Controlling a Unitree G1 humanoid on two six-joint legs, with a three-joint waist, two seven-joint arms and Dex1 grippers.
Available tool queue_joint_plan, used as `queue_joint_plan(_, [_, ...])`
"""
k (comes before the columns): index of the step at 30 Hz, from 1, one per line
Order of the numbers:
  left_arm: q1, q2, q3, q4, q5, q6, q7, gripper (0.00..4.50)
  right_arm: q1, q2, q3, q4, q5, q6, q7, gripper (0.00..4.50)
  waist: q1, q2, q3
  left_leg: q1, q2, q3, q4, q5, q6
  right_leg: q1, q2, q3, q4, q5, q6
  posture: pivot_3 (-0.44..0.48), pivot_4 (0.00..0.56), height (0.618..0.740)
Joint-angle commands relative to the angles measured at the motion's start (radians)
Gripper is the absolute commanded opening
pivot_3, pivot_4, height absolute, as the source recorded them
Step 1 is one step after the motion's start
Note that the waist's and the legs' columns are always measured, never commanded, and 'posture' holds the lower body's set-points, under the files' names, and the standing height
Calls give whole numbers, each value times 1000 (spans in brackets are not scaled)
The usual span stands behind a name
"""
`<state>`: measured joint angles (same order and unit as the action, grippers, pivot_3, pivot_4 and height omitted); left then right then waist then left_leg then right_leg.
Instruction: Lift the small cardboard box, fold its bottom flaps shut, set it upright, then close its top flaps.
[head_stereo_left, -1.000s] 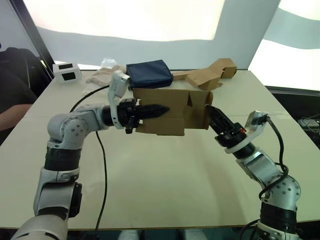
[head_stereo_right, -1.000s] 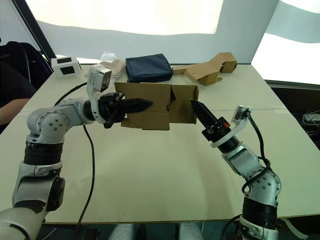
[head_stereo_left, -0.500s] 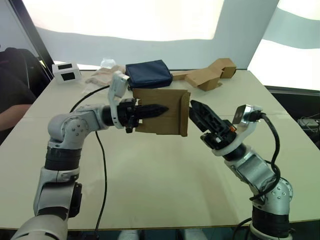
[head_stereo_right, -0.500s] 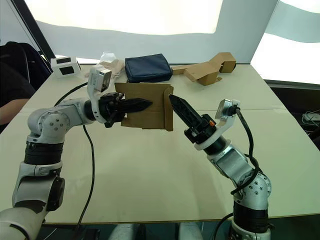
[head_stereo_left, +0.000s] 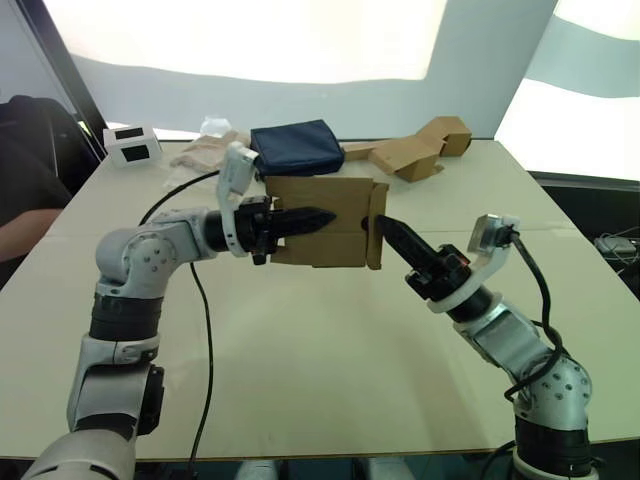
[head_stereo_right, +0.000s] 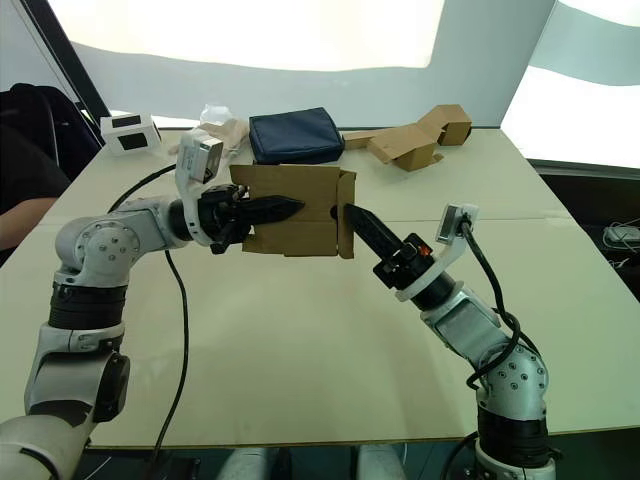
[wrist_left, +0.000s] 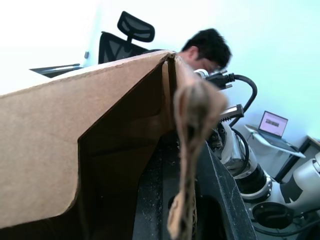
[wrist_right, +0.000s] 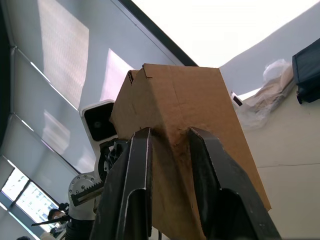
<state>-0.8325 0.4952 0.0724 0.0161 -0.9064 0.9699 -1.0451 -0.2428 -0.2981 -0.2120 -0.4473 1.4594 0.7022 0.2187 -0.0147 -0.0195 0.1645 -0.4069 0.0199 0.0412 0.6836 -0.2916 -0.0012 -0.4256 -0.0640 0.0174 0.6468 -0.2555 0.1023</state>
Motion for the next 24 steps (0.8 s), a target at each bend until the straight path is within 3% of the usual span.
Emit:
queue_joint_plan(1, [-33, -4, 32, -20, -27, -4, 2, 0, -1, -6, -4, -19, -9, -20, 16, 1278, 0, 0, 0, 0, 0, 0, 0, 0, 0, 0, 0, 0, 0, 0, 0, 0, 150, 740])
queue_joint_plan(13, [-26, -9, 19, -30, -33, -3, 8, 0, -15, -9, 17, -38, -64, -28, 27, 1278, 0, 0, 0, 0, 0, 0, 0, 0, 0, 0, 0, 0, 0, 0, 0, 0, 150, 740])
queue_joint_plan(24, [-18, -12, 4, -28, -19, -14, 2, 0, -20, -4, 32, -92, 25, -27, -25, 1278, 0, 0, 0, 0, 0, 0, 0, 0, 0, 0, 0, 0, 0, 0, 0, 0, 150, 740])
